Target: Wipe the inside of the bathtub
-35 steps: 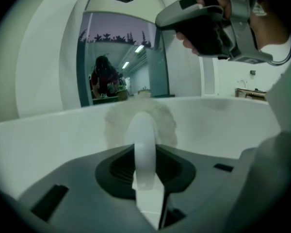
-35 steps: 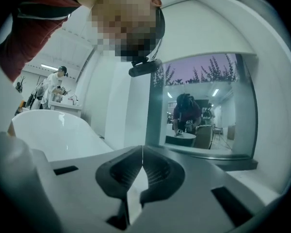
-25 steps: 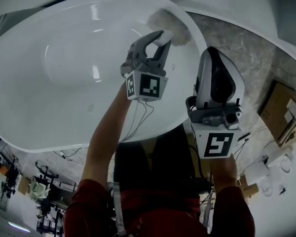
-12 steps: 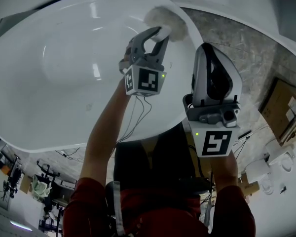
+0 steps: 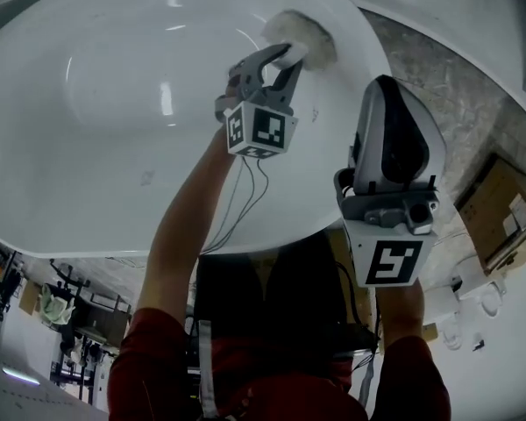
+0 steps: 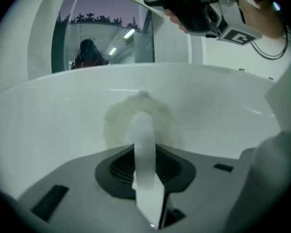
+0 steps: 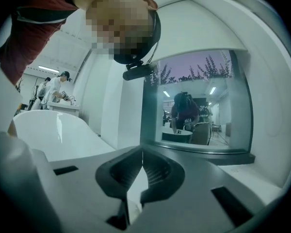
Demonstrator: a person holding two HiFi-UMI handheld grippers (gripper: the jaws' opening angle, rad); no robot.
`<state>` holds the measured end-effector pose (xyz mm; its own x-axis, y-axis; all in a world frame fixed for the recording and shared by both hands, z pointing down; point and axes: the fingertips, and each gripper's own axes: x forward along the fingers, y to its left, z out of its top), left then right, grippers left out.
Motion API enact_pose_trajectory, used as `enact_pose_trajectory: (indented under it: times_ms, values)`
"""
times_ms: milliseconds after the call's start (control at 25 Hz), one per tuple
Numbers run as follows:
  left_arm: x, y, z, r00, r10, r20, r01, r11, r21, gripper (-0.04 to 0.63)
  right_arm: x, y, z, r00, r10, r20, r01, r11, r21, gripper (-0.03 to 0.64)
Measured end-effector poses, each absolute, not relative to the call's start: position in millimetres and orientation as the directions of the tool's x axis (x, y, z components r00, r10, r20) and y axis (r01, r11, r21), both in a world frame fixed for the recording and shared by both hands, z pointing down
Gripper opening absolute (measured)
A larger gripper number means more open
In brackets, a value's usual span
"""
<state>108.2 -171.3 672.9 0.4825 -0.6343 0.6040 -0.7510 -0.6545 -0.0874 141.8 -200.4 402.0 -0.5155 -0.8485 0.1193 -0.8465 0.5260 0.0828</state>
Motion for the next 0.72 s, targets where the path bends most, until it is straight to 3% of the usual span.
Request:
enact_pose_trajectory:
  times_ms: [360,720]
  values:
    - [80,-154,771,0.415,-0.577,0.703,-0.778,-0.625,-0.054,0.094,119,-208,449,-0.569,-0.810,0.145,-0.812,0.581,0.056,0.012]
    - [59,-118,867,0.309,-0.415,0.856,-0.759,-0.650,-0.042,0.094,98,-204,476,-0.608,-0.775,0.172,-0.783,0.621,0.028,0.012]
